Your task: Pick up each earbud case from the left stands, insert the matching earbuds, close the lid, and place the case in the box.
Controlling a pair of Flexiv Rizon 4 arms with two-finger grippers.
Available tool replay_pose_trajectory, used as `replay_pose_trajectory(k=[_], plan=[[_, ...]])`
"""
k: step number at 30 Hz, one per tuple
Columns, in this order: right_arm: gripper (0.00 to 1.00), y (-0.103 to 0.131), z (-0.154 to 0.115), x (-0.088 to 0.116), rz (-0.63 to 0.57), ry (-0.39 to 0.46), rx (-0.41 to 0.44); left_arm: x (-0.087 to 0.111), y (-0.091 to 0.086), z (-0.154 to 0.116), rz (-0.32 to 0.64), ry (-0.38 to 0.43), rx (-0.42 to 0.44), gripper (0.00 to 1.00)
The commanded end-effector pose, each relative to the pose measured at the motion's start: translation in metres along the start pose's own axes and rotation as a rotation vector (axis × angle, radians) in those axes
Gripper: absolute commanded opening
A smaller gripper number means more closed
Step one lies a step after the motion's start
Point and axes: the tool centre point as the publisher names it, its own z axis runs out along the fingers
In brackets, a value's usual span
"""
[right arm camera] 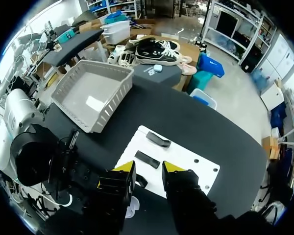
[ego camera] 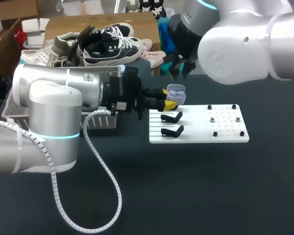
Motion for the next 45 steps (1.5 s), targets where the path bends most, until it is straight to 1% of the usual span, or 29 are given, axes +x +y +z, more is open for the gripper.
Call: replay_pose_trajectory(k=[1,12,19,25,33,38,42,45], plan=[[0.32,-0.002,0.004,0.0,0.005,0.025,-0.003,0.001,0.0,0.0,0.001,-0.003,-0.001,0.0],[0.34,0.002,-0.004,0.022,0.0,0.025,0.002,0.001,0.0,0.0,0.001,-0.003,-0.001,0.0],[0.32,0.008,-0.012,0.027,-0.017,0.008,-0.001,0.001,0.0,0.0,0.001,-0.003,-0.001,0.0],[0.33,0.014,-0.016,0.032,-0.037,-0.004,-0.007,0.001,0.0,0.0,0.001,-0.003,-0.001,0.0],[0.33,0.02,-0.017,0.035,-0.049,-0.016,-0.014,0.001,0.0,0.0,0.001,-0.003,-0.001,0.0],[0.33,0.018,-0.026,0.036,-0.034,-0.05,-0.012,0.001,0.0,0.0,0.001,-0.003,-0.001,0.0],[0.35,0.006,-0.034,0.04,0.023,-0.092,-0.017,0.001,0.0,0.0,0.001,-0.003,-0.001,0.0],[0.34,-0.007,-0.038,0.047,0.069,-0.117,-0.027,0.001,0.0,0.0,0.001,-0.003,-0.001,0.0]])
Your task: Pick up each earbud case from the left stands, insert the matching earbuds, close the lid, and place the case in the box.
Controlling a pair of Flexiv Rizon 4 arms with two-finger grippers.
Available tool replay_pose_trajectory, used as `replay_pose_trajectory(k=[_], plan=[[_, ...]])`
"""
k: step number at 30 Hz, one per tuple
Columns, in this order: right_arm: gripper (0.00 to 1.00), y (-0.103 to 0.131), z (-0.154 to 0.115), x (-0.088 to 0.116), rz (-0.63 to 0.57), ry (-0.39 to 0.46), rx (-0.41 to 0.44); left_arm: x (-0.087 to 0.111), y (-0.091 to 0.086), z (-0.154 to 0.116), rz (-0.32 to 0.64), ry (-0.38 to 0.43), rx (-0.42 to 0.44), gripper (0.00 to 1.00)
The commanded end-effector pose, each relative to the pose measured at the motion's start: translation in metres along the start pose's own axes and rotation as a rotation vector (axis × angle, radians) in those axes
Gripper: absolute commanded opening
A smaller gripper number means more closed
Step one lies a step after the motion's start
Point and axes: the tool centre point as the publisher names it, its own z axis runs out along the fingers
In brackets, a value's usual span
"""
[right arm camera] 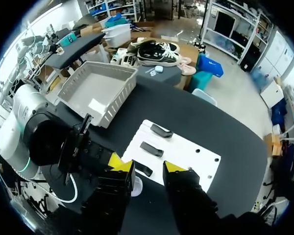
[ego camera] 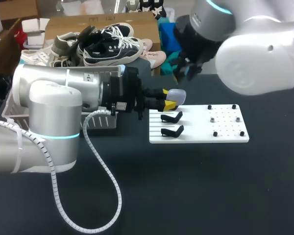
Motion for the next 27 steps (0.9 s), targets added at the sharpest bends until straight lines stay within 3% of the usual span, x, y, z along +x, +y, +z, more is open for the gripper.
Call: replay_pose_trajectory(k=[1,7,16,27], plan=[[0.33,-0.016,-0.01,0.022,0.041,-0.075,-0.01,0.001,0.0,0.0,0.001,-0.003,-0.001,0.0],[0.33,-0.035,-0.006,0.041,0.112,-0.079,-0.019,-0.008,0.014,-0.027,0.047,0.022,-0.037,0.0],[0.3,-0.049,-0.001,0.057,0.173,-0.062,-0.008,-0.003,0.03,-0.105,0.075,0.117,-0.212,0.0],[0.31,-0.048,0.003,0.068,0.221,-0.075,-0.007,0.034,0.075,-0.183,0.048,0.172,-0.381,0.0]])
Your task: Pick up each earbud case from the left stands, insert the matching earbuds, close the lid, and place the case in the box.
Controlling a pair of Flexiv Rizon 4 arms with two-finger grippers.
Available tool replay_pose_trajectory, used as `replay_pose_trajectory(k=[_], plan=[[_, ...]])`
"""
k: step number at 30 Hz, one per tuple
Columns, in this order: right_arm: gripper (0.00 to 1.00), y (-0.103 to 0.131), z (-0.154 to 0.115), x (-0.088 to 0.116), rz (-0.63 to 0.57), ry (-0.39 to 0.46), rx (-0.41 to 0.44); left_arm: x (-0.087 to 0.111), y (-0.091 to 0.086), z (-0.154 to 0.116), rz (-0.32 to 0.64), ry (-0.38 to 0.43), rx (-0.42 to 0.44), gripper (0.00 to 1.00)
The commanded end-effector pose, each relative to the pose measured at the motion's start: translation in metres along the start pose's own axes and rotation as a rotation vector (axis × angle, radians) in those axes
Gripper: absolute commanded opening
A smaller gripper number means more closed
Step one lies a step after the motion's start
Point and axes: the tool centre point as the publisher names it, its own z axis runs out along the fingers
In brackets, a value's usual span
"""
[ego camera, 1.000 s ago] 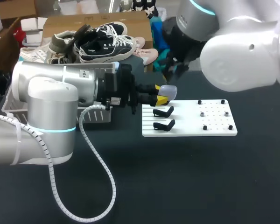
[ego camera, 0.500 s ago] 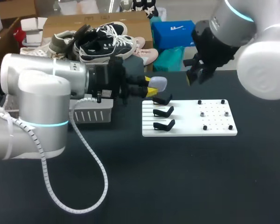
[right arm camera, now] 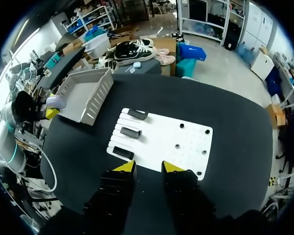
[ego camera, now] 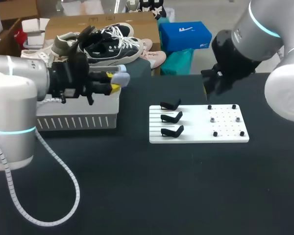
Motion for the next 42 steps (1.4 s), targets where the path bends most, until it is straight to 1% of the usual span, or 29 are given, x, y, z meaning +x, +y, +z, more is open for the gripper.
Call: replay_pose_trajectory(k=[1,2,7,13,18,19,22,26,27,42], plan=[[0.3,0.0,0.001,0.008,0.016,-0.05,0.009,0.016,0.015,-0.027,-0.012,-0.017,-0.061,0.0],[0.31,0.0,0.002,0.009,0.022,-0.049,0.011,0.021,0.022,-0.029,-0.02,0.006,-0.066,0.0],[0.3,0.0,0.006,0.012,0.052,-0.045,0.017,0.046,0.056,-0.038,-0.072,0.056,-0.088,0.0],[0.3,-0.001,0.01,0.02,0.075,-0.034,0.036,0.075,0.094,-0.03,-0.13,0.121,-0.07,0.0],[0.3,-0.003,0.016,0.024,0.089,-0.021,0.04,0.097,0.114,-0.019,-0.19,0.162,-0.066,0.0],[0.3,-0.003,0.017,0.024,0.092,-0.016,0.042,0.102,0.116,-0.016,-0.205,0.159,-0.059,0.0],[0.3,-0.006,0.022,0.024,0.102,-0.004,0.042,0.118,0.122,-0.008,-0.234,0.179,-0.029,0.0],[0.3,-0.007,0.024,0.023,0.107,0.004,0.045,0.131,0.121,0.0,-0.265,0.15,0.003,0.0],[0.3,-0.007,0.025,0.023,0.108,0.006,0.045,0.132,0.119,0.001,-0.267,0.149,0.002,0.0],[0.3,-0.009,0.032,0.019,0.112,0.021,0.039,0.132,0.119,0.001,-0.267,0.149,0.002,0.0]])
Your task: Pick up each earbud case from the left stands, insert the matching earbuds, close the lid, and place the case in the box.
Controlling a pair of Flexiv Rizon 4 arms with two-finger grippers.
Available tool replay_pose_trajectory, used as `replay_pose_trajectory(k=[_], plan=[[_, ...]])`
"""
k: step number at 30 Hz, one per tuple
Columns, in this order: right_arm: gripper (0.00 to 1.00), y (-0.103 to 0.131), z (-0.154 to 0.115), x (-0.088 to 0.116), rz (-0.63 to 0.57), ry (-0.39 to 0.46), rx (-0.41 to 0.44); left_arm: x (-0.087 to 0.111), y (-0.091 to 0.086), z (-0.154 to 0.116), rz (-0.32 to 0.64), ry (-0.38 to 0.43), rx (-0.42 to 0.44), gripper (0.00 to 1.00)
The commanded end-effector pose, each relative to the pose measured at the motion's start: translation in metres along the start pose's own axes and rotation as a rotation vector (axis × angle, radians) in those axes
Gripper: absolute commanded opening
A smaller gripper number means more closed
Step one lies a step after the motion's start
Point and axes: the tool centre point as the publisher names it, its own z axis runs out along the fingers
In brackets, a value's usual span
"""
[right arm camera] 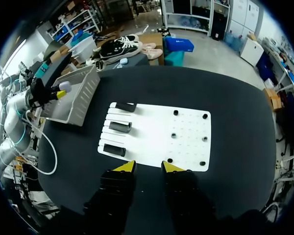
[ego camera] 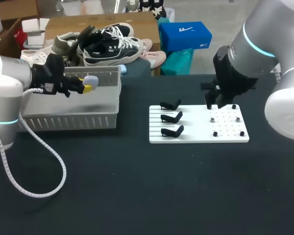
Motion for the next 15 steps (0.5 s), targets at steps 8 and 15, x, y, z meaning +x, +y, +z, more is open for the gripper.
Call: replay_pose_trajectory(k=[8,15], plan=[[0.31,-0.002,0.0,-0.001,0.001,-0.005,-0.007,-0.003,-0.011,-0.007,-0.027,-0.006,0.023,1.0],[0.31,-0.008,-0.015,-0.004,-0.009,-0.062,-0.007,-0.025,-0.031,-0.026,0.026,-0.024,0.001,1.0]])
